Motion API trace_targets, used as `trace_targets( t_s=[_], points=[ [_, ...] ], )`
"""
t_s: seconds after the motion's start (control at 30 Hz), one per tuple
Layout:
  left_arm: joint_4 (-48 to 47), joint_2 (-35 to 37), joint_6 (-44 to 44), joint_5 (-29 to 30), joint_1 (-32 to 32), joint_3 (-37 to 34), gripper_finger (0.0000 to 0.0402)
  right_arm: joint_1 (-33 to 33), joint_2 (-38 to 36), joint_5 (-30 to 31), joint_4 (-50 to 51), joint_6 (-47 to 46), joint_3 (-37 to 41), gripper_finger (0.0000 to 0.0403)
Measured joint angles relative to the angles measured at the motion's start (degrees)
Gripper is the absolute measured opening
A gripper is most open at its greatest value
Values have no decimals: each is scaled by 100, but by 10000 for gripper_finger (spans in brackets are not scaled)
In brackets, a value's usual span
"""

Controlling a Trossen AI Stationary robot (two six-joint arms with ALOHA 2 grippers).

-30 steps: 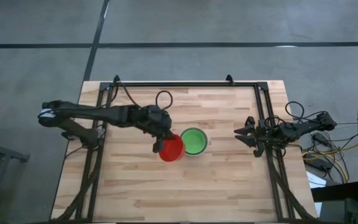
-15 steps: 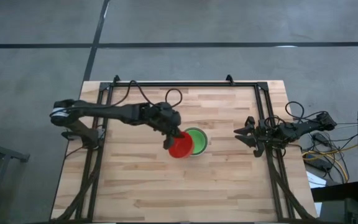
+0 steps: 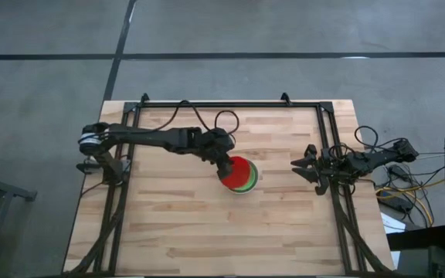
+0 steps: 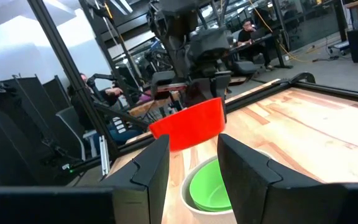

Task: Nest bowls inside each other
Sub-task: Stack the red bowl on top of the green bowl

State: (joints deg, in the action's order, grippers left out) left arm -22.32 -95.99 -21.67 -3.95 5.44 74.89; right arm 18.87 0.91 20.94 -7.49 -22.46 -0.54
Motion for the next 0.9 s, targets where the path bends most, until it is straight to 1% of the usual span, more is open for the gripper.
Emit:
trace_targets(
  t_s=[0.3,0.67,0.9],
  points=[
    [-225,-40,-857,256,205,0,5,0,0,-1,-2,0,0,132],
    [-224,-332,-1179,188,198,-2,5,-1,0,-1,-2,0,0,132],
    [-250,-520,-1790,187,198,-2,5,0,0,1,-2,0,0,132]
  ],
)
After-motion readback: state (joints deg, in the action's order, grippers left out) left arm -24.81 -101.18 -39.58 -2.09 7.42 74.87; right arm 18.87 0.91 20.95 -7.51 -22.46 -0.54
